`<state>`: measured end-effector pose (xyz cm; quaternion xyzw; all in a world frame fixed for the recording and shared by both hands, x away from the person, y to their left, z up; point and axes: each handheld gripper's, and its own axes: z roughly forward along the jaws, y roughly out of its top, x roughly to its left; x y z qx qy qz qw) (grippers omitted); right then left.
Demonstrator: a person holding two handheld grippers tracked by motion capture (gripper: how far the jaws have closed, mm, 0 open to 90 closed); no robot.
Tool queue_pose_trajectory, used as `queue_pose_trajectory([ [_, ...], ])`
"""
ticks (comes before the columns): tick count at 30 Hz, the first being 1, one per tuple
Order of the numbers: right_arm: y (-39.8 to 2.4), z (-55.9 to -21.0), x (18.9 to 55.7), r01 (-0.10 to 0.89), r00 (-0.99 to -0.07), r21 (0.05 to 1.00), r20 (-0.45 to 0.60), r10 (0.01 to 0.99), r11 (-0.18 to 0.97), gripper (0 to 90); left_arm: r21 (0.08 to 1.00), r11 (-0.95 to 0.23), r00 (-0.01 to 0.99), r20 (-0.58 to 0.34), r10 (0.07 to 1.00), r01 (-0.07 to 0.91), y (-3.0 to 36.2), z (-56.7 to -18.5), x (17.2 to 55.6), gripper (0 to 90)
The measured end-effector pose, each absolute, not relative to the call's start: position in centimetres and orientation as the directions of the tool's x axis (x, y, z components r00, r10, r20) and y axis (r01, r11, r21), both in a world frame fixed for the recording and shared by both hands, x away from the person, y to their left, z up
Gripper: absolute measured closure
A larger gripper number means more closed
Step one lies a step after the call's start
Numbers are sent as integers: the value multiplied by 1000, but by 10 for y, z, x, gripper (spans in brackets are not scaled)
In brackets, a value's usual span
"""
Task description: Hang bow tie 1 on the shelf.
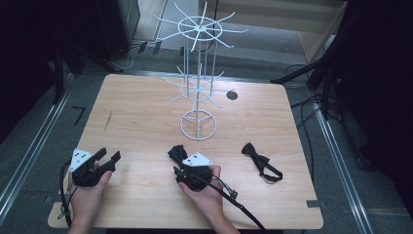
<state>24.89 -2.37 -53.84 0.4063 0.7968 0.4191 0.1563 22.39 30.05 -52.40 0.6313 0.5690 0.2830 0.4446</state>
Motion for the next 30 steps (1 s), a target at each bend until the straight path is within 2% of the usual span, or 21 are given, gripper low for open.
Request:
queue_pose_trajectory([
  [1,-22,-538,250,527,-599,786,72,798,324,521,883,41,192,-147,970,467,300,-524,224,430],
  [2,-22,-538,250,527,-599,786,72,798,324,521,883,41,192,-147,970,467,300,-524,224,430],
  [3,-22,-540,252,549,-588,769,77,806,327,578,884,38,194,-144,970,467,300,-524,224,431],
  [4,-22,-540,252,549,-588,769,77,806,327,578,884,38,194,-144,970,467,300,-524,224,430],
  [7,-24,-539,251,534,-598,767,46,800,356,657,883,34,194,-140,971,467,300,-524,224,431],
  [9,-29,-538,252,531,-615,760,41,788,375,748,883,34,193,-140,971,468,299,-524,224,433],
  [14,-38,-536,249,495,-625,786,26,780,370,771,883,31,195,-137,971,469,299,-524,224,438],
  [18,-55,-529,245,454,-612,838,47,789,302,772,882,27,194,-134,972,470,298,-524,224,443],
  [30,-116,-499,248,376,-483,923,114,868,87,772,882,22,195,-128,972,471,297,-524,223,450],
])
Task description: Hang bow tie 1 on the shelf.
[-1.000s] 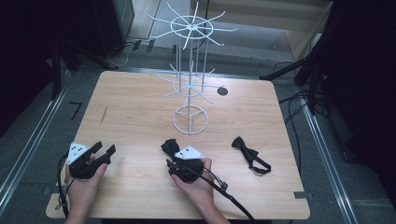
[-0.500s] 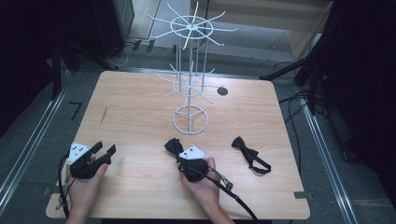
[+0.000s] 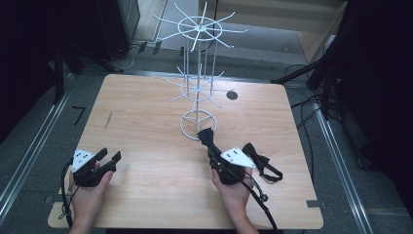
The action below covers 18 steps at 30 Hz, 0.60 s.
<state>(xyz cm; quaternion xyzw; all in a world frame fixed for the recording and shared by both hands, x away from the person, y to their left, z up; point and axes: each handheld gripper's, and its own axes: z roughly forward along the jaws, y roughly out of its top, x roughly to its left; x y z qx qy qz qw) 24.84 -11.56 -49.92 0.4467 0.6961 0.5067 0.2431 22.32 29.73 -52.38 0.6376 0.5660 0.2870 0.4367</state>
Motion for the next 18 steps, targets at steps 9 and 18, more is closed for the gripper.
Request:
queue_pose_trajectory([
  [9,-143,-482,256,343,-415,939,157,896,-6,772,883,19,193,-123,973,470,297,-524,223,450],
  [18,-153,-465,262,302,-371,952,164,914,-49,772,883,13,192,-117,975,470,296,-524,223,449],
])
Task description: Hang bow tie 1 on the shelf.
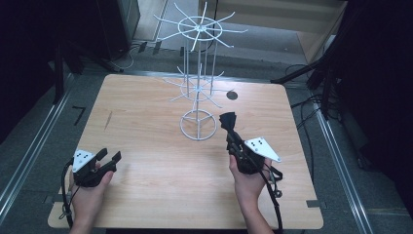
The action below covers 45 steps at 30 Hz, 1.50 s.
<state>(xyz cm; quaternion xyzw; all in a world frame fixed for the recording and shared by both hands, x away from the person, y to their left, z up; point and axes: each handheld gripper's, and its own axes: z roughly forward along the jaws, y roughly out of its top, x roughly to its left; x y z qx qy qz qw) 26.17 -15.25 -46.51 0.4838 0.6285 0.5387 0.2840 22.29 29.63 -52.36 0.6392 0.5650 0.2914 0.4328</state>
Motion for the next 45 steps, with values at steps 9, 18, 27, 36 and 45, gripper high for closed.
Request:
queue_pose_trajectory([
  [9,-152,-442,267,244,-356,968,150,922,-63,772,881,15,191,-119,974,472,296,-524,223,447],
  [18,-155,-431,268,202,-349,975,164,923,-97,772,883,16,190,-120,974,470,296,-524,223,447],
  [27,-151,-427,268,151,-349,979,179,920,-133,773,883,15,191,-118,975,470,296,-524,224,448],
  [36,-142,-417,272,115,-358,984,171,918,-138,772,881,9,192,-113,975,472,296,-524,223,448],
  [45,-127,-407,272,90,-375,983,182,909,-159,772,882,11,190,-114,975,471,296,-524,223,448],
])
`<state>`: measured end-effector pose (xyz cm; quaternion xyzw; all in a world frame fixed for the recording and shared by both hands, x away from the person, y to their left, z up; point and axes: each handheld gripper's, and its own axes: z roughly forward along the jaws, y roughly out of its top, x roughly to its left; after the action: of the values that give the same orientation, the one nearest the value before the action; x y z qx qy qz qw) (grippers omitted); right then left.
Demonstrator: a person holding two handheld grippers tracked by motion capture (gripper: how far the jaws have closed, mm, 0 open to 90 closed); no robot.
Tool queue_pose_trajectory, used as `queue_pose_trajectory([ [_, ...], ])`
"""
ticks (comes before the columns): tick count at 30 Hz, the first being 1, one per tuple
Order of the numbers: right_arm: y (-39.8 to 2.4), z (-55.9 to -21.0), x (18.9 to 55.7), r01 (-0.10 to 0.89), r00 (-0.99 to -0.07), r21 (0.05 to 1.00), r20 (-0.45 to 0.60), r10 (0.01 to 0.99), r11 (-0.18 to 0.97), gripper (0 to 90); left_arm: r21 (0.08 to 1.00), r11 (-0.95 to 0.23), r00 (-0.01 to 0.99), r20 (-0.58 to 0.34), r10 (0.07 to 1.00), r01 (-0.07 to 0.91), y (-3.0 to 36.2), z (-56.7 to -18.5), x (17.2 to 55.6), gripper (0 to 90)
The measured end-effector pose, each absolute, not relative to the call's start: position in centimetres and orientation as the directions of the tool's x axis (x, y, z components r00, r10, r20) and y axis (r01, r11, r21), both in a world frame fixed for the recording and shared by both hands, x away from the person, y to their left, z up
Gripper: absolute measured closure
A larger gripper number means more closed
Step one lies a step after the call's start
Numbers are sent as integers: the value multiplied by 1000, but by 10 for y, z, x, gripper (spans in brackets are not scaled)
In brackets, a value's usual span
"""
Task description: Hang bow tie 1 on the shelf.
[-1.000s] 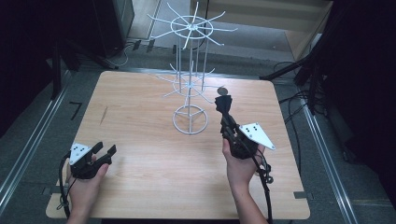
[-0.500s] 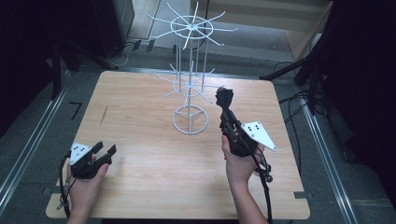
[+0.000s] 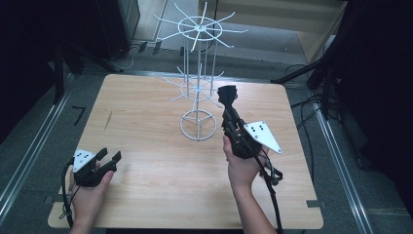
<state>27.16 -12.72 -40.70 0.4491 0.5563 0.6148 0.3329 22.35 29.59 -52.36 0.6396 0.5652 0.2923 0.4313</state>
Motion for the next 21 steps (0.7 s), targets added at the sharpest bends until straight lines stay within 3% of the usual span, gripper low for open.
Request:
queue_pose_trajectory([
  [18,-108,-425,251,22,-391,998,56,919,-51,764,882,14,186,-115,976,471,296,-524,224,448],
  [21,-112,-424,253,30,-388,997,79,918,-73,764,883,15,186,-115,976,469,296,-524,223,448],
])
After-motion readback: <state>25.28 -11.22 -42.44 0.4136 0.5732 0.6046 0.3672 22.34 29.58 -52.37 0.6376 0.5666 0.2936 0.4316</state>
